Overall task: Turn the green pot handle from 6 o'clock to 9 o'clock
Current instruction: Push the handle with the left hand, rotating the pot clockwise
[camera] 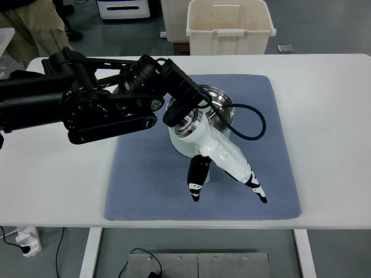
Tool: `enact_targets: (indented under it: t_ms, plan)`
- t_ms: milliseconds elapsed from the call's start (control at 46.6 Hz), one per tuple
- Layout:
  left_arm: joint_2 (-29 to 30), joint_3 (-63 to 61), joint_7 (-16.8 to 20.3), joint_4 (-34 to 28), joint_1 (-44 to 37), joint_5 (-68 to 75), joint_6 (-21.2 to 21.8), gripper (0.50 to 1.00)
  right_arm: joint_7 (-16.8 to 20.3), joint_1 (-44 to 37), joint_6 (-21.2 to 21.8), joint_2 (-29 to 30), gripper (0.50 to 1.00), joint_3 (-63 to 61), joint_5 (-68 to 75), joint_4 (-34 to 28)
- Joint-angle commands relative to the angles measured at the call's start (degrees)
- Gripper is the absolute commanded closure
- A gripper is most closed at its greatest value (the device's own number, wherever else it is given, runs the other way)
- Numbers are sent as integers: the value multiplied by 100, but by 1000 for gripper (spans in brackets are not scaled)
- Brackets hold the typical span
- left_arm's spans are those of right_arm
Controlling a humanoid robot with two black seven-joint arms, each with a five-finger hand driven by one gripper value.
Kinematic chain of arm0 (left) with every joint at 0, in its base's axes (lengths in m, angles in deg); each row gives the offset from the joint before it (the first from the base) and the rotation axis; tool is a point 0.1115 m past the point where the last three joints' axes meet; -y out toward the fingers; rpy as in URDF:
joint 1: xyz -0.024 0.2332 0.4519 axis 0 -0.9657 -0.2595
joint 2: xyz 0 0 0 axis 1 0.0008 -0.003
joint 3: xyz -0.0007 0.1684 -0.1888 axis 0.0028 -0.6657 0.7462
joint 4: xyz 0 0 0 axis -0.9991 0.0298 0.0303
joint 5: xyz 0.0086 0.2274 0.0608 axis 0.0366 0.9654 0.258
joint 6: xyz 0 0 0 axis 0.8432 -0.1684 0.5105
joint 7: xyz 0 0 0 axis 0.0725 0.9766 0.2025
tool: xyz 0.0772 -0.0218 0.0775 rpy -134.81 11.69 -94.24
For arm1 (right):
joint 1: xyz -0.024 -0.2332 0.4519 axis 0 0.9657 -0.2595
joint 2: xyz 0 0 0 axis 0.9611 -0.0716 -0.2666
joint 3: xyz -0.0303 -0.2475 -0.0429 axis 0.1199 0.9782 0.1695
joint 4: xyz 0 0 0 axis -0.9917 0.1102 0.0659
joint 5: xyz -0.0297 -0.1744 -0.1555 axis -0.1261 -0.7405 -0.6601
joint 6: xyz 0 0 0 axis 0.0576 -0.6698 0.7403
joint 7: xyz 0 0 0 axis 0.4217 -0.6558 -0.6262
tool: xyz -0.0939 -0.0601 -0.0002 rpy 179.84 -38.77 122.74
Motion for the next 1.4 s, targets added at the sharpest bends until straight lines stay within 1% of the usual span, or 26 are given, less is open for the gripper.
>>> enact_targets:
  t_ms: [0, 279, 1073, 1374]
  plan:
    - [107, -23, -1, 32, -14, 1, 0, 500, 0, -1, -1, 0, 500, 0, 8, 8]
    - [160, -471, -10, 24, 21, -8, 0, 500, 0, -1, -1, 0, 500, 0, -1, 8]
    - [274, -911, -28, 32, 258, -25, 0, 500, 0, -1, -1, 0, 500, 0, -1, -1]
    - [424, -1236, -36, 164, 337, -25, 0, 500, 0, -1, -1, 0, 500, 0, 8, 8]
